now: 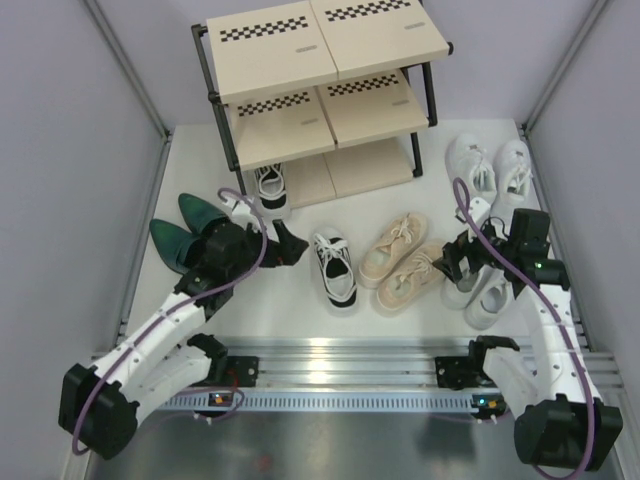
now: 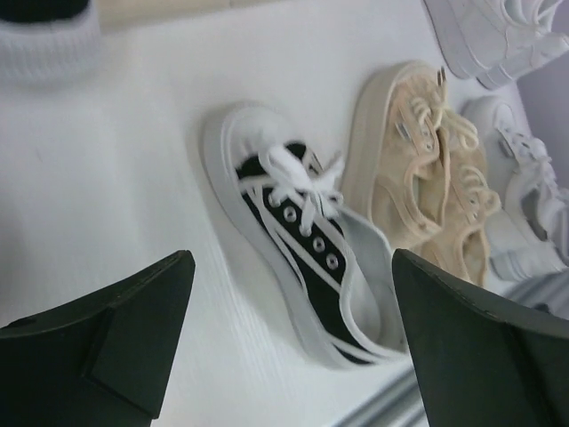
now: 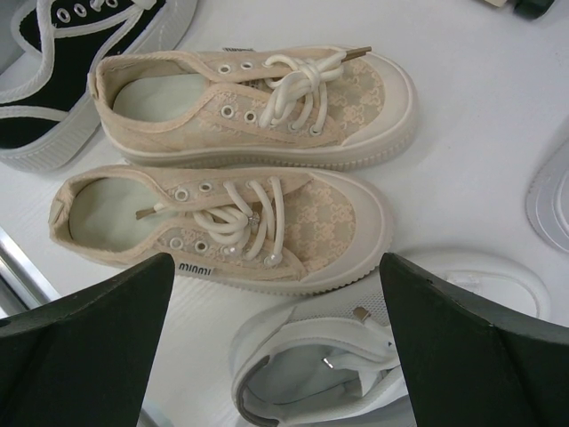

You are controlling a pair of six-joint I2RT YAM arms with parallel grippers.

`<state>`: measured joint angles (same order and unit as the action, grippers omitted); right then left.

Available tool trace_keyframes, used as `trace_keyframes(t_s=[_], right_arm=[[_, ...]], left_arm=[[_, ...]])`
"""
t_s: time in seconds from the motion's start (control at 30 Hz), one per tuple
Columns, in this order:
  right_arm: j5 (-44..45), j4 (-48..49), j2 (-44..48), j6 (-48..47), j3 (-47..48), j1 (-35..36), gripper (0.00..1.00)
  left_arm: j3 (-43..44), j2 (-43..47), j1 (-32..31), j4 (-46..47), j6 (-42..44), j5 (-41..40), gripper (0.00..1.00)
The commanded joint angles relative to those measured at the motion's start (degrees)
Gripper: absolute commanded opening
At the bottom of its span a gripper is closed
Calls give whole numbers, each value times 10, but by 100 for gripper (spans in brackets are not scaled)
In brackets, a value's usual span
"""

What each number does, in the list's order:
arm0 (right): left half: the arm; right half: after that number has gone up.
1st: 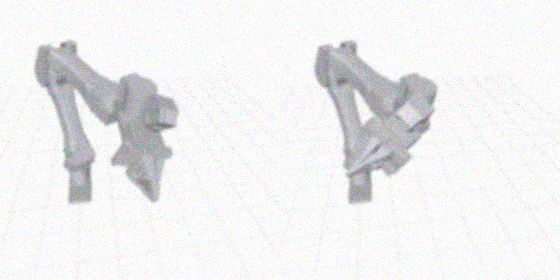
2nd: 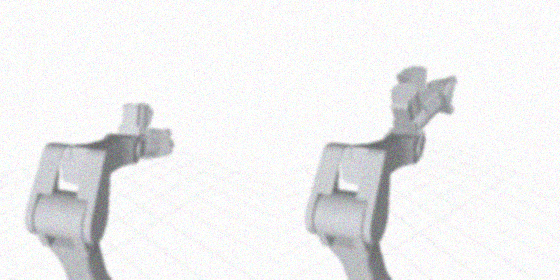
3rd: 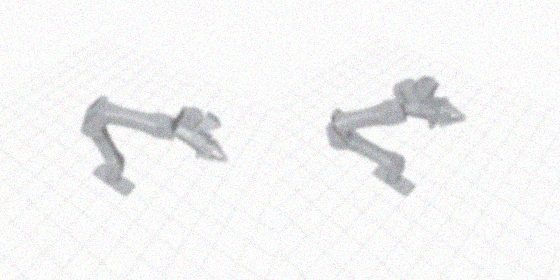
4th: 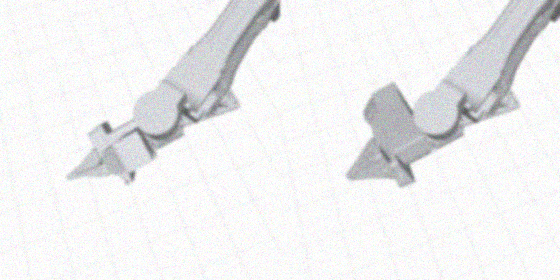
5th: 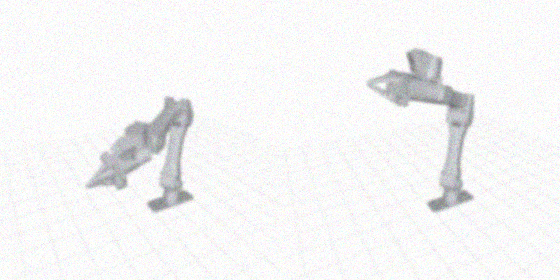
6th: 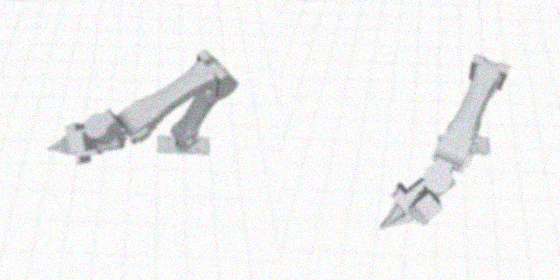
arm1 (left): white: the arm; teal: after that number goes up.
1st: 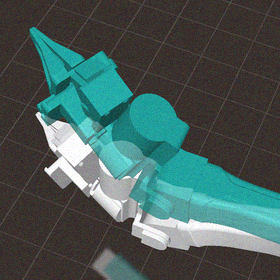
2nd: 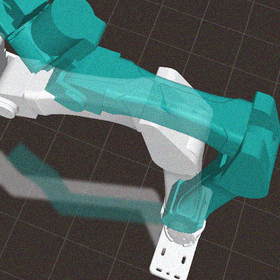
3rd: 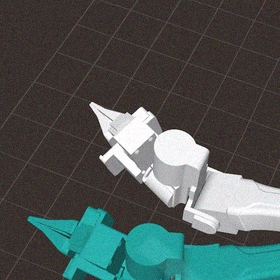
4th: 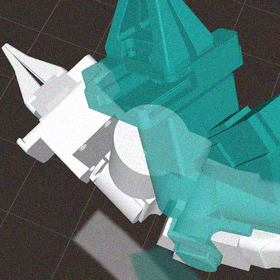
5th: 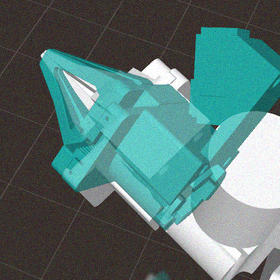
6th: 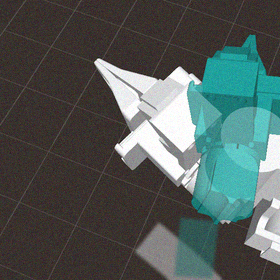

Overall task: Place and organize the shoes onto the shoe shelf
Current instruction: Adjust the shoe at the shoe shelf, then pick up the shoe at the center of the board.

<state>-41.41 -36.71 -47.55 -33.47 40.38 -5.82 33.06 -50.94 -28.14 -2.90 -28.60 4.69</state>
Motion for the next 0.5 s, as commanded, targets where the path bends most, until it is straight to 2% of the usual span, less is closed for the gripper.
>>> trace_keyframes(t_s=[0.0, 0.07, 0.1, 0.17, 0.27, 0.37, 0.43, 0.47], right_arm=[[-11, 4, 13, -12, 1, -10, 99], [-11, 4, 13, -12, 1, -10, 99], [-11, 4, 12, -12, 2, -10, 99], [-11, 3, 12, -12, 2, -10, 99], [-10, 3, 13, -12, 2, -10, 99], [-10, 3, 17, -12, 2, -11, 99], [-10, 3, 19, -12, 1, -12, 100], [-10, 2, 19, -12, 0, -12, 99]], left_arm=[[-68, 30, 1, 21, -195, 83, 98], [-85, 33, -1, 19, -277, 100, 98], [-93, 35, -9, 19, -291, 103, 97], [-95, 46, -42, 17, -322, 51, 97], [-65, 19, -166, -26, -341, -83, 98], [-55, -41, -204, -49, -376, -137, 97], [-48, -71, -216, -48, -396, -154, 92], [-41, -102, -223, -49, -406, -169, 83]])
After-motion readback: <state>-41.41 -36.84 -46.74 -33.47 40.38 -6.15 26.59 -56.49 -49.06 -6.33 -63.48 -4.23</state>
